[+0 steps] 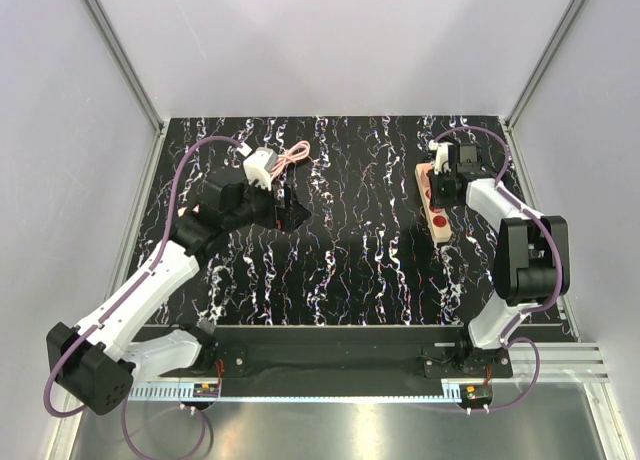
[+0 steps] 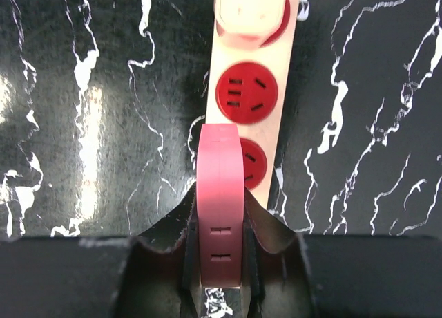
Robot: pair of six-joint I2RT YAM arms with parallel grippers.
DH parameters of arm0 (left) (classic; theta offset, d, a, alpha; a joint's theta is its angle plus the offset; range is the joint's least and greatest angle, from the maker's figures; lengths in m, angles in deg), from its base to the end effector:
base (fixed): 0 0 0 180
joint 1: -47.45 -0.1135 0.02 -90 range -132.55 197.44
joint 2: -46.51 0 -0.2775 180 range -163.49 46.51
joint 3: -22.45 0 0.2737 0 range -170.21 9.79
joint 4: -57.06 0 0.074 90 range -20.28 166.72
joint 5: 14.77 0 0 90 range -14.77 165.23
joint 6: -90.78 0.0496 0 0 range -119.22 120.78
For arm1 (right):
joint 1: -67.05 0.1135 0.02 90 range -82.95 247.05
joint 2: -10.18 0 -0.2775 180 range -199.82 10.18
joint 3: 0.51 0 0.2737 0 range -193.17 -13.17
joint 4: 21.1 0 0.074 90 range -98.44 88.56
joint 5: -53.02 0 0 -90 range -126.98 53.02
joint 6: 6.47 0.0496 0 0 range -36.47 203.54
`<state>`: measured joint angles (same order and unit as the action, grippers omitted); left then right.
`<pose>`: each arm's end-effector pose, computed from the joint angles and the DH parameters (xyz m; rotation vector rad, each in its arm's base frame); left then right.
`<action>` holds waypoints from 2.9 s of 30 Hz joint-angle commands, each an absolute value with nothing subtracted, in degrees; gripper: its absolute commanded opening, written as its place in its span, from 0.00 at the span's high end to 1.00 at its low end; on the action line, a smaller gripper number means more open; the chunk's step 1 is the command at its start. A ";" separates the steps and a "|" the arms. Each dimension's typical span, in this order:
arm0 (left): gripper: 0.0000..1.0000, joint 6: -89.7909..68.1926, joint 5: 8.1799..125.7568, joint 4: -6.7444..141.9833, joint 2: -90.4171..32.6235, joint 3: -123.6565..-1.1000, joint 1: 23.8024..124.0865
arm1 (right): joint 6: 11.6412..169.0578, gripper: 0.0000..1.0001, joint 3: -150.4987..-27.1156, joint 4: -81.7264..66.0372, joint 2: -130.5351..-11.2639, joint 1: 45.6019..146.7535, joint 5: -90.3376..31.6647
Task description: Insert the plug
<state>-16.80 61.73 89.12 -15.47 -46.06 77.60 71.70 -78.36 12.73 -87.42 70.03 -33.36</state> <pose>0.2293 -0.1466 0.3369 0.3825 2.0529 -0.7567 0.3869 0.0233 0.1967 -0.3484 2.4789 0.0153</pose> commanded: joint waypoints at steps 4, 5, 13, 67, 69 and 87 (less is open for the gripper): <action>0.01 -16.01 60.55 85.89 -14.49 -46.55 77.77 | 70.53 1.00 -81.73 12.21 -87.29 69.34 -33.02; 0.01 -15.92 60.64 85.98 -14.40 -46.46 77.77 | 70.44 1.00 -81.64 12.30 -87.12 69.34 -33.28; 0.01 -15.92 60.73 85.98 -14.49 -46.55 77.50 | 72.46 1.00 -83.22 16.60 -86.67 69.16 -33.73; 0.01 -16.09 60.64 86.33 -14.14 -46.81 76.45 | 76.41 1.00 -83.49 18.28 -91.94 69.07 -34.95; 0.01 -16.18 60.64 86.33 -14.31 -46.72 76.36 | 76.42 1.00 -83.05 18.54 -92.47 69.07 -36.53; 0.01 -16.45 60.02 86.25 -14.49 -46.81 75.66 | 73.78 1.00 -84.01 22.50 -94.14 70.30 -41.73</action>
